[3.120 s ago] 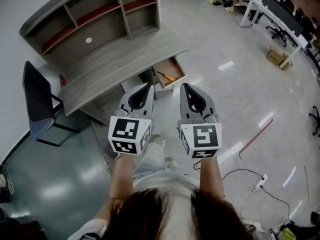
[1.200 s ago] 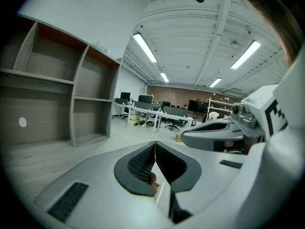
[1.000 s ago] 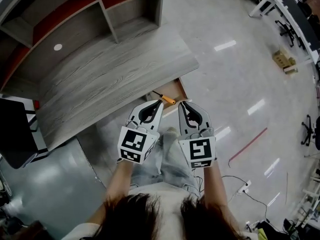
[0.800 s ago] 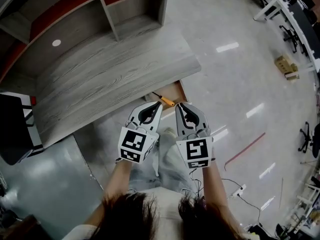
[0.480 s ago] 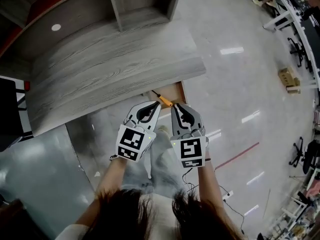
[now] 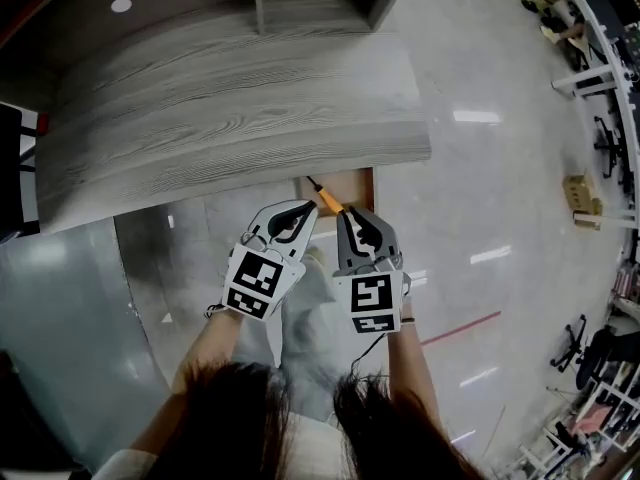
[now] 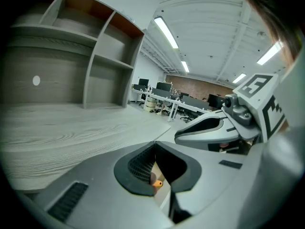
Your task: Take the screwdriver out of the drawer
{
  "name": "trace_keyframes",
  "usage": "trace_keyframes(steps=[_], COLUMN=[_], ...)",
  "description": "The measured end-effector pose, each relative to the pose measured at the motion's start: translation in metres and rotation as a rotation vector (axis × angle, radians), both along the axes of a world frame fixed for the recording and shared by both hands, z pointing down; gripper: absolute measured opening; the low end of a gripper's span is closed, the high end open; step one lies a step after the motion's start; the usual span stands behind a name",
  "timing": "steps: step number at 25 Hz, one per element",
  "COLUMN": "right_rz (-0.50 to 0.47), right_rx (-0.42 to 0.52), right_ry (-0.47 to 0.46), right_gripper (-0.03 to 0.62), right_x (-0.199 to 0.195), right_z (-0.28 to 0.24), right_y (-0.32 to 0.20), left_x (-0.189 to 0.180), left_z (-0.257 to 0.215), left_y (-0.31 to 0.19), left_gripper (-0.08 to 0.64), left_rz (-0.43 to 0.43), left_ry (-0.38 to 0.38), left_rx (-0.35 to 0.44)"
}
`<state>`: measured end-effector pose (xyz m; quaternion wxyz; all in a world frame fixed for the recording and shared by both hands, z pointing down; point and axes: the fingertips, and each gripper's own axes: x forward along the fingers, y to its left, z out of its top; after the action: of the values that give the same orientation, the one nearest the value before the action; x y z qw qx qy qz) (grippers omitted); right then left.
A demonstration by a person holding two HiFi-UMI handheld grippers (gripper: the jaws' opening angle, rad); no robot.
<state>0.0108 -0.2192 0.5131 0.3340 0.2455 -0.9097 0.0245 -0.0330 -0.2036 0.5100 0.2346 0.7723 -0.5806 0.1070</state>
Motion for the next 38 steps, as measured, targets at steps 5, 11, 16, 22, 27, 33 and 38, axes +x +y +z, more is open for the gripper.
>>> trace_keyframes(steps=[5,11,16,22,27,33,38], right_rz=[-0.042,-0.08,-0.116,-0.145,-0.164,-0.184,-0.194], right_rx=[-0.02,-0.047,-0.071,-0.103,-0.11,-0.129,-0.14], right_ry=[0.038,0.076,0.12,0.178,0.211,0.263,0.29], right_gripper=[0.034,0.051,0.06,0.069,0.078,0.091,0.101], right_x=[-0.004,-0.013,-0.013,-0.014,-0.017,-0.018,-0.018], right_z=[0.029,0.063,0.089,0.123,0.147,0.177,0.198], right_y=[-0.006,-0.011,-0.011,-0.009,-0.01,-0.01,-0.01], left_x=[-0.003,-0.008,-0.008,-0.015,-0.019,-0.017,-0.017], left_z=[0.023,0.051,0.07,0.091,0.111,0.14,0.156], left_y=[-0.004,-0.004,-0.004,-0.005,-0.007,-0.004,-0.003], left_gripper=[0.017,0.017,0.017,0.017,0.017,0.017,0.017], left_rz=[-0.012,-0.012,-0.024,-0.039,-0.046,-0.041,-0.044], left_ry=[0.0,-0.017,-0.02,-0.019,-0.017,-0.012,-0.005], left_rx=[-0.014,-0.035,-0.051,-0.065,-0.082,-0.116,-0.137])
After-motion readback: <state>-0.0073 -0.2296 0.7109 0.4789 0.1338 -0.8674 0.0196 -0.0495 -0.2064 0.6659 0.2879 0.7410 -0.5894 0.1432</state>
